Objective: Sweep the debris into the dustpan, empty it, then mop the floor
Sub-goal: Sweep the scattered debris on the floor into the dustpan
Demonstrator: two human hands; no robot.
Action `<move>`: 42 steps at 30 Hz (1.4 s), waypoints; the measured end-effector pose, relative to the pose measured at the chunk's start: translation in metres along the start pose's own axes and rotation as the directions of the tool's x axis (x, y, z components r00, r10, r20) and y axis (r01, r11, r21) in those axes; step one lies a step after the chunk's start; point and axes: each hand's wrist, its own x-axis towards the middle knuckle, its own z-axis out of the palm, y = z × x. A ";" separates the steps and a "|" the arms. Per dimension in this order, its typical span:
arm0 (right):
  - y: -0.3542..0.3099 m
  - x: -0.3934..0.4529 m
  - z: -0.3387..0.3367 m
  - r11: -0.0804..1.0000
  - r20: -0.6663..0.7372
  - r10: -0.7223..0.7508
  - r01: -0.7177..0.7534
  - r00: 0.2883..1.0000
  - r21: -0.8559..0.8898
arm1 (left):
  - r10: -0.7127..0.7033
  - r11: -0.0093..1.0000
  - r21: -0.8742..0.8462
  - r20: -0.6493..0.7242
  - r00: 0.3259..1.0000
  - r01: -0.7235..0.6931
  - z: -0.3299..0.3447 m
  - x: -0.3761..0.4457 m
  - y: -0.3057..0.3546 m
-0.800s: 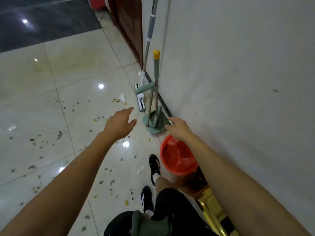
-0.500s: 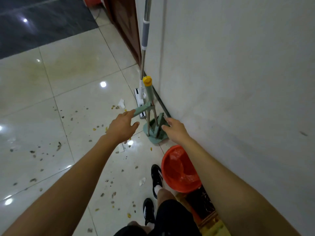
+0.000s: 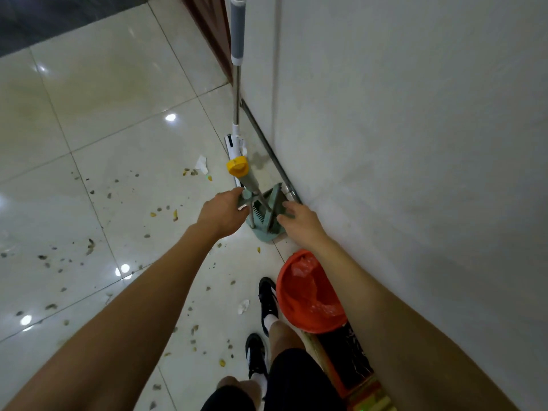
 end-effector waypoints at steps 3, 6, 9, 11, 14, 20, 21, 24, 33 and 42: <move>0.005 0.004 -0.003 1.000 0.008 0.003 -0.003 1.000 -0.024 | -0.004 1.000 -0.010 0.045 0.999 0.005 0.004 0.012 -0.002; 0.009 0.004 -0.005 0.999 0.010 0.002 -0.002 1.000 -0.032 | -0.026 0.998 -0.061 0.053 0.998 0.029 0.007 0.019 -0.004; 0.015 0.004 -0.004 0.999 0.023 0.005 -0.004 1.000 -0.032 | -0.067 0.995 -0.066 0.125 0.990 0.075 0.020 0.018 -0.008; 0.018 0.003 -0.001 0.999 0.027 0.009 -0.007 1.000 -0.038 | -0.094 0.990 -0.094 0.139 0.986 0.108 0.035 0.016 -0.013; 0.020 0.002 0.004 0.998 0.032 0.006 -0.004 0.999 -0.059 | -0.161 0.979 -0.102 0.138 0.977 0.175 0.045 0.002 -0.013; 0.024 -0.011 0.014 0.998 0.028 0.031 -0.030 0.999 -0.052 | -0.183 0.939 -0.275 0.109 0.977 0.207 0.059 -0.024 -0.023; 0.025 -0.014 0.015 0.998 0.029 0.032 -0.031 0.999 -0.052 | -0.192 0.938 -0.280 0.075 0.979 0.205 0.060 -0.031 -0.026; 0.024 -0.026 0.020 0.997 0.031 0.017 -0.015 0.999 -0.069 | -0.205 0.946 -0.270 -0.064 0.977 0.181 0.062 -0.057 -0.038; -0.006 -0.100 0.086 0.978 0.088 -0.142 0.153 0.986 -0.142 | -0.279 0.944 -0.243 -0.230 0.932 0.223 0.085 -0.173 -0.101; -0.012 -0.241 0.205 0.941 0.136 -0.298 0.314 0.945 -0.123 | -0.151 0.986 0.036 -0.258 0.954 0.165 0.115 -0.325 -0.155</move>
